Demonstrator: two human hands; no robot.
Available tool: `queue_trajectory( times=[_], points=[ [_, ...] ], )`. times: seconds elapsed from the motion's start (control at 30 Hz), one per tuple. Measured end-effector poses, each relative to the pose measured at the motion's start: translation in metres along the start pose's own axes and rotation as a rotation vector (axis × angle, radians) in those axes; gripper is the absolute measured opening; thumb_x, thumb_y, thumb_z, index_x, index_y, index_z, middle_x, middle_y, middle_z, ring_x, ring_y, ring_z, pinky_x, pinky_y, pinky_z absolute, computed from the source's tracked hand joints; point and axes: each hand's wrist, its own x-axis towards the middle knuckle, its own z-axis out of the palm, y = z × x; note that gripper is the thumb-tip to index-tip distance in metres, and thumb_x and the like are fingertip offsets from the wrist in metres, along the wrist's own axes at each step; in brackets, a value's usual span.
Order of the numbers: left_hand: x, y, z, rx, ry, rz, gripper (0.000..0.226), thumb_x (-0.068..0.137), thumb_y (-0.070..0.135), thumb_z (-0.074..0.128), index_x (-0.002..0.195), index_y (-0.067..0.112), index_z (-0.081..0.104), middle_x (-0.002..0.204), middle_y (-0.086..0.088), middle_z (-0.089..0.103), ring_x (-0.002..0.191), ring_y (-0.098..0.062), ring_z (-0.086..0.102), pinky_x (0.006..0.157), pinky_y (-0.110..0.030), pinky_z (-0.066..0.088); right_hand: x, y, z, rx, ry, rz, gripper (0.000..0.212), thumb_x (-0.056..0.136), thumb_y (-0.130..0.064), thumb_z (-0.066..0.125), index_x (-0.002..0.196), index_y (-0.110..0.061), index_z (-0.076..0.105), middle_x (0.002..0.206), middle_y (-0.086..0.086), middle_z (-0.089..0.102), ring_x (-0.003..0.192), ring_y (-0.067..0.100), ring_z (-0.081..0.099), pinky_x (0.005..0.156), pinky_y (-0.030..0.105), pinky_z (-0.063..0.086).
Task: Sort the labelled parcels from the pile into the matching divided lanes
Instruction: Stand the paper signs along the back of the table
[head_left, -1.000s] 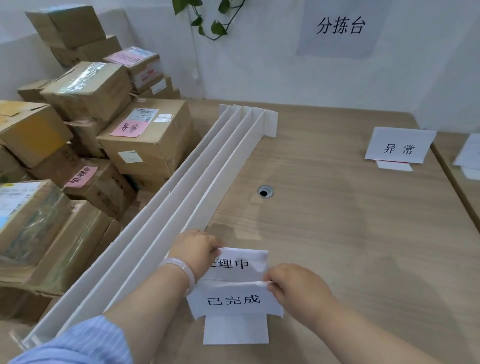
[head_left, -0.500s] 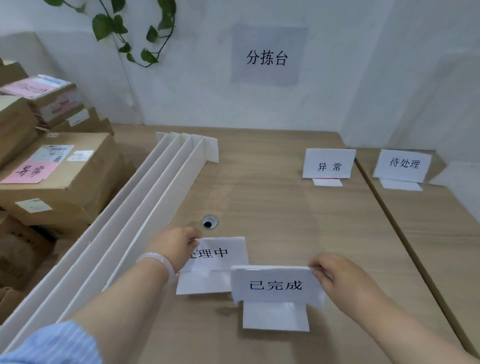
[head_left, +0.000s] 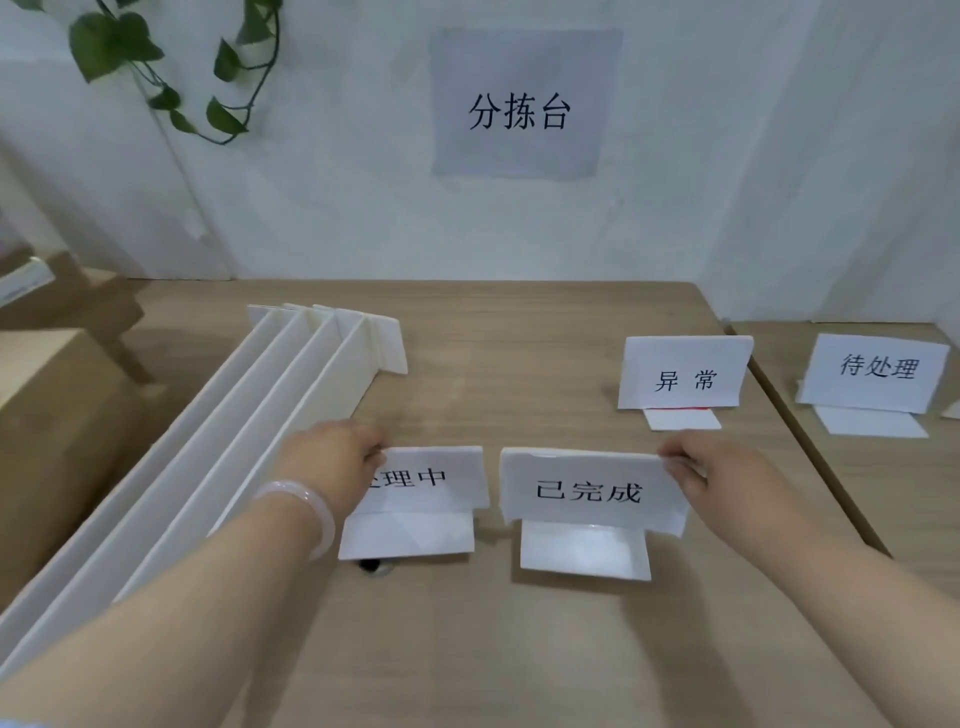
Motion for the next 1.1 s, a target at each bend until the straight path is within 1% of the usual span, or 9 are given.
queue_trajectory(
  times=[0.1, 0.23, 0.37, 0.47, 0.57, 0.73, 0.9, 1.0, 1.1],
  points=[
    [0.039, -0.002, 0.008, 0.051, 0.023, 0.014, 0.019, 0.099, 0.032, 0.046, 0.106, 0.033, 0.063, 0.101, 0.008, 0.063, 0.096, -0.018, 0.057, 0.073, -0.031, 0.04, 0.044, 0.001, 0.011, 0.017, 0.044, 0.009, 0.014, 0.096, -0.018, 0.054, 0.101, -0.025, 0.065, 0.098, -0.007, 0.062, 0.09, 0.017, 0.057, 0.08, 0.035, 0.048],
    [0.079, -0.01, 0.019, 0.089, 0.081, 0.008, 0.021, 0.099, 0.03, 0.045, 0.108, 0.035, 0.064, 0.103, 0.008, 0.065, 0.098, -0.021, 0.06, 0.079, -0.035, 0.048, 0.093, 0.001, 0.027, -0.002, 0.069, -0.005, 0.016, 0.097, -0.016, 0.052, 0.102, -0.021, 0.066, 0.102, -0.002, 0.065, 0.093, 0.018, 0.057, 0.083, 0.036, 0.048],
    [0.107, -0.023, 0.028, 0.112, 0.136, -0.001, 0.025, 0.098, 0.026, 0.046, 0.111, 0.037, 0.064, 0.104, 0.007, 0.066, 0.098, -0.023, 0.06, 0.079, -0.036, 0.048, 0.129, 0.001, 0.038, -0.014, 0.096, -0.001, 0.02, 0.097, -0.014, 0.051, 0.109, -0.018, 0.066, 0.109, 0.002, 0.062, 0.095, 0.019, 0.054, 0.081, 0.03, 0.041],
    [0.12, -0.031, 0.034, 0.116, 0.172, 0.003, 0.029, 0.097, 0.022, 0.045, 0.115, 0.036, 0.063, 0.103, 0.007, 0.065, 0.097, -0.025, 0.06, 0.075, -0.036, 0.046, 0.15, -0.001, 0.044, -0.012, 0.105, 0.002, 0.02, 0.098, -0.014, 0.05, 0.11, -0.018, 0.065, 0.107, 0.002, 0.061, 0.091, 0.017, 0.05, 0.077, 0.029, 0.037],
    [0.131, -0.04, 0.035, 0.119, 0.205, -0.003, 0.032, 0.097, 0.019, 0.044, 0.117, 0.035, 0.063, 0.108, 0.006, 0.066, 0.1, -0.026, 0.059, 0.075, -0.036, 0.045, 0.172, -0.004, 0.048, -0.004, 0.113, 0.014, 0.02, 0.097, -0.014, 0.049, 0.109, -0.019, 0.065, 0.109, 0.005, 0.062, 0.084, 0.018, 0.05, 0.073, 0.028, 0.039],
    [0.149, -0.057, 0.037, 0.093, 0.236, -0.052, 0.027, 0.098, 0.017, 0.045, 0.112, 0.026, 0.066, 0.106, 0.0, 0.067, 0.099, -0.03, 0.057, 0.073, -0.036, 0.041, 0.204, -0.007, 0.052, 0.017, 0.18, 0.028, 0.023, 0.096, -0.012, 0.05, 0.109, -0.02, 0.067, 0.113, 0.006, 0.063, 0.097, 0.021, 0.053, 0.077, 0.029, 0.04],
    [0.164, -0.06, 0.037, 0.061, 0.272, -0.049, 0.025, 0.098, 0.016, 0.046, 0.111, 0.021, 0.068, 0.104, -0.005, 0.067, 0.099, -0.034, 0.058, 0.075, -0.038, 0.044, 0.226, -0.011, 0.056, 0.045, 0.191, 0.047, 0.025, 0.096, -0.011, 0.049, 0.108, -0.021, 0.068, 0.114, 0.003, 0.065, 0.095, 0.015, 0.051, 0.081, 0.025, 0.037],
    [0.173, -0.062, 0.039, 0.058, 0.287, -0.039, 0.026, 0.098, 0.015, 0.046, 0.111, 0.02, 0.068, 0.103, -0.005, 0.067, 0.097, -0.034, 0.057, 0.072, -0.038, 0.043, 0.232, -0.011, 0.062, 0.049, 0.198, 0.05, 0.026, 0.095, -0.01, 0.049, 0.108, -0.022, 0.068, 0.115, 0.003, 0.064, 0.097, 0.017, 0.052, 0.081, 0.025, 0.037],
    [0.179, -0.068, 0.04, 0.056, 0.309, -0.042, 0.025, 0.097, 0.013, 0.047, 0.11, 0.019, 0.068, 0.101, -0.006, 0.067, 0.096, -0.035, 0.057, 0.071, -0.037, 0.041, 0.234, -0.01, 0.067, 0.057, 0.211, 0.034, 0.027, 0.095, -0.012, 0.05, 0.111, -0.023, 0.068, 0.12, 0.003, 0.063, 0.106, 0.021, 0.056, 0.085, 0.027, 0.039]
  ],
)
